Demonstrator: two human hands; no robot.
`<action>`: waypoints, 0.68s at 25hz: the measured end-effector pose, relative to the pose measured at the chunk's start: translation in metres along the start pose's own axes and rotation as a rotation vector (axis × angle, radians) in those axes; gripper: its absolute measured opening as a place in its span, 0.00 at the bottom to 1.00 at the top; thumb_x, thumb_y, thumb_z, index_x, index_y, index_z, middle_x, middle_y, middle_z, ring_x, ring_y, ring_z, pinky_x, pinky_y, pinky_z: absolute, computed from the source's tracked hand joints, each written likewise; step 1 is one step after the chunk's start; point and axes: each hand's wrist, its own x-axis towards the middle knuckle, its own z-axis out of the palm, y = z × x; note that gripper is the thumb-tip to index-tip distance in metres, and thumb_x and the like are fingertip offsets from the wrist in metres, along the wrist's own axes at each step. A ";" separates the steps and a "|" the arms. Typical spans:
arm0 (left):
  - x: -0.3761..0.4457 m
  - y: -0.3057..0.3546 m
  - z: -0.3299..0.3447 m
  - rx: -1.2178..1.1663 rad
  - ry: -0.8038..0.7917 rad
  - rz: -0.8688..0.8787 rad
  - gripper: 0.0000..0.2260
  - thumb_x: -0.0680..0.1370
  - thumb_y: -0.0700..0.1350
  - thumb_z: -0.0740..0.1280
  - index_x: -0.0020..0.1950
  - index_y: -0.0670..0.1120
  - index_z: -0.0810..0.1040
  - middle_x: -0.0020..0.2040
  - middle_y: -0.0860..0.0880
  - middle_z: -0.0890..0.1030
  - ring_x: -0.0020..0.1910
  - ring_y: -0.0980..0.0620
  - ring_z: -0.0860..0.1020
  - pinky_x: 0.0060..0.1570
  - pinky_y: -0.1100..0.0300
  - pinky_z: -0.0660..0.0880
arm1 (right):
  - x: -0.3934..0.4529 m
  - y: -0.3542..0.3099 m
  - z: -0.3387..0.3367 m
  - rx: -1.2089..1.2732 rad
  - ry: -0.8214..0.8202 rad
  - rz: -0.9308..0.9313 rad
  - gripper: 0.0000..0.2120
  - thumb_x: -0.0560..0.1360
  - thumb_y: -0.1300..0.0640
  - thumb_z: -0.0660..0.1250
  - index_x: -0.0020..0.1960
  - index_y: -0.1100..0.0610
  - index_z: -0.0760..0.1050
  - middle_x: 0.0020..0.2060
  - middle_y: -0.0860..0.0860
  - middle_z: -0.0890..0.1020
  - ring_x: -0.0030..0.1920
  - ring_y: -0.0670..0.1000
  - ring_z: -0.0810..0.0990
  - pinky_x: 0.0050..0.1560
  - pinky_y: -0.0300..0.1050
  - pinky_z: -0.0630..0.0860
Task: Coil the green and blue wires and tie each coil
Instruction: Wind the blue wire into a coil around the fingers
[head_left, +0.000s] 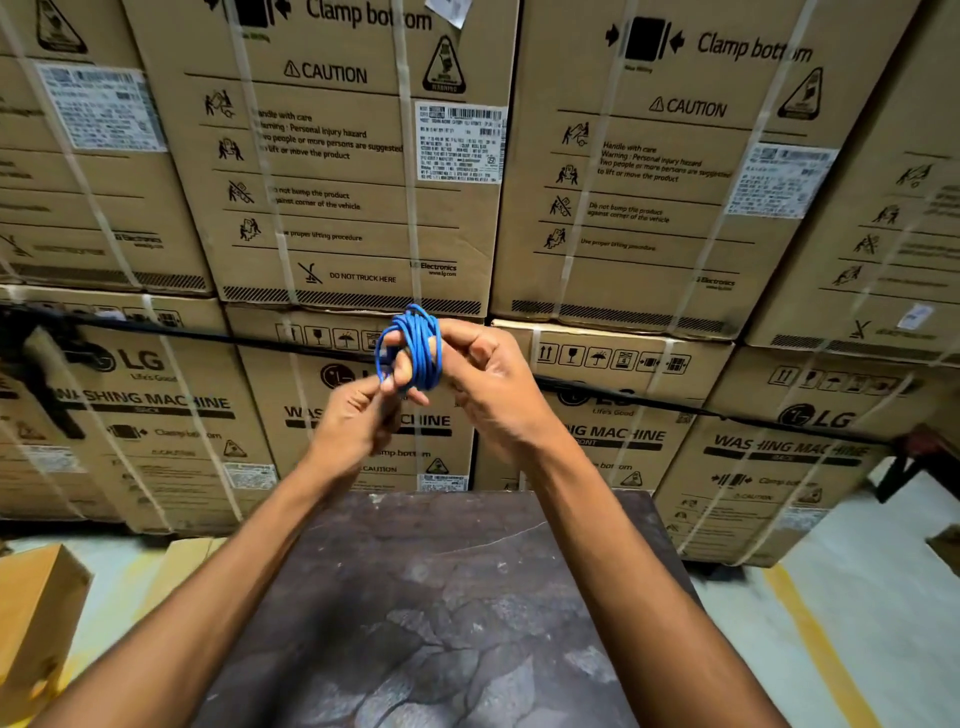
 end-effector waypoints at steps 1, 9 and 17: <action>-0.004 -0.009 0.005 -0.012 -0.039 -0.038 0.17 0.80 0.57 0.62 0.46 0.48 0.84 0.27 0.55 0.64 0.24 0.58 0.58 0.24 0.62 0.53 | 0.003 0.001 0.000 -0.028 0.037 -0.007 0.13 0.85 0.63 0.61 0.62 0.70 0.78 0.46 0.60 0.83 0.48 0.58 0.83 0.52 0.54 0.80; -0.027 -0.017 0.008 0.521 -0.060 0.138 0.15 0.84 0.54 0.56 0.49 0.53 0.81 0.26 0.53 0.64 0.26 0.56 0.63 0.28 0.59 0.59 | -0.001 0.035 -0.022 -0.812 0.197 -0.098 0.09 0.82 0.65 0.61 0.45 0.62 0.77 0.36 0.52 0.81 0.36 0.50 0.78 0.41 0.46 0.74; -0.008 0.071 -0.040 1.227 -0.248 0.296 0.14 0.82 0.61 0.58 0.50 0.58 0.81 0.36 0.56 0.81 0.35 0.60 0.78 0.36 0.58 0.73 | -0.016 0.035 -0.034 -1.014 -0.204 0.150 0.11 0.82 0.62 0.62 0.40 0.56 0.72 0.33 0.43 0.78 0.34 0.40 0.75 0.37 0.40 0.71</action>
